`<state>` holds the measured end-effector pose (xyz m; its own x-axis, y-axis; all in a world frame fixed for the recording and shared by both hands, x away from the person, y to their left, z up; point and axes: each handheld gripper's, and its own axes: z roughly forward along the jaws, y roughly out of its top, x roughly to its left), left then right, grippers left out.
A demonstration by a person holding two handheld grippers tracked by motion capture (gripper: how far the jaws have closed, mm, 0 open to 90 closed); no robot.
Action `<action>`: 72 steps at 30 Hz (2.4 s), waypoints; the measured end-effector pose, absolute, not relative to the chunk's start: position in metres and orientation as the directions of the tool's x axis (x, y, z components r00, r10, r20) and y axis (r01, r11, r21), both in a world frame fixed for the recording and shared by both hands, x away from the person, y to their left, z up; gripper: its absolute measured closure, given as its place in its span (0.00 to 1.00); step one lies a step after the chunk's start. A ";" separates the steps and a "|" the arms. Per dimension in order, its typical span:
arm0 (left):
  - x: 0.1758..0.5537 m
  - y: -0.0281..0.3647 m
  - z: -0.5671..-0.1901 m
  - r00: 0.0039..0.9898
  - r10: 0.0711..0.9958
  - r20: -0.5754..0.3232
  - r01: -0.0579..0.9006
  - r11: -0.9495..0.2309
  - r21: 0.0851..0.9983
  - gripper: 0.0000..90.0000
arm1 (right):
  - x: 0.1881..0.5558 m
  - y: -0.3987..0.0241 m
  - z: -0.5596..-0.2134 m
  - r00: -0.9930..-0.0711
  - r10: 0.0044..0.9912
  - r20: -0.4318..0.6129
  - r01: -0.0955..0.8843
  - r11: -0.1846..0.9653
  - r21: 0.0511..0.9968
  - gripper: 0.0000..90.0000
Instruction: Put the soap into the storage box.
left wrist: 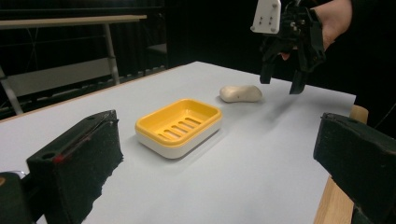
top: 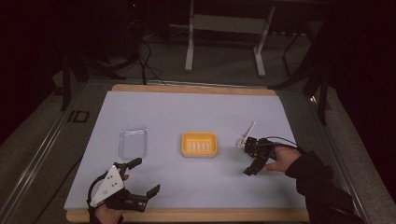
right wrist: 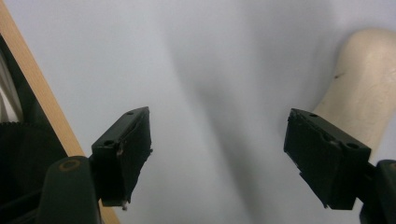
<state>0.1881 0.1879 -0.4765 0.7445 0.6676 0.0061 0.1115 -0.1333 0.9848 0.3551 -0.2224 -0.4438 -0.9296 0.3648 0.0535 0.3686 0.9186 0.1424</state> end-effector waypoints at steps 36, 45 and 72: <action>0.187 0.187 -0.477 0.751 0.661 0.012 0.109 -0.142 0.984 0.01 | 0.423 -0.239 -0.464 -0.835 0.548 -0.053 0.525 0.822 0.221 0.32; 0.188 0.186 -0.477 0.751 0.661 0.012 0.109 -0.142 0.984 0.01 | 0.428 -0.244 -0.486 -0.800 0.600 -0.015 0.583 0.782 0.221 0.34; 0.187 0.186 -0.477 0.752 0.659 0.018 0.109 -0.152 0.982 0.01 | 0.434 -0.238 -0.497 -0.801 0.599 -0.017 0.592 0.795 0.131 0.56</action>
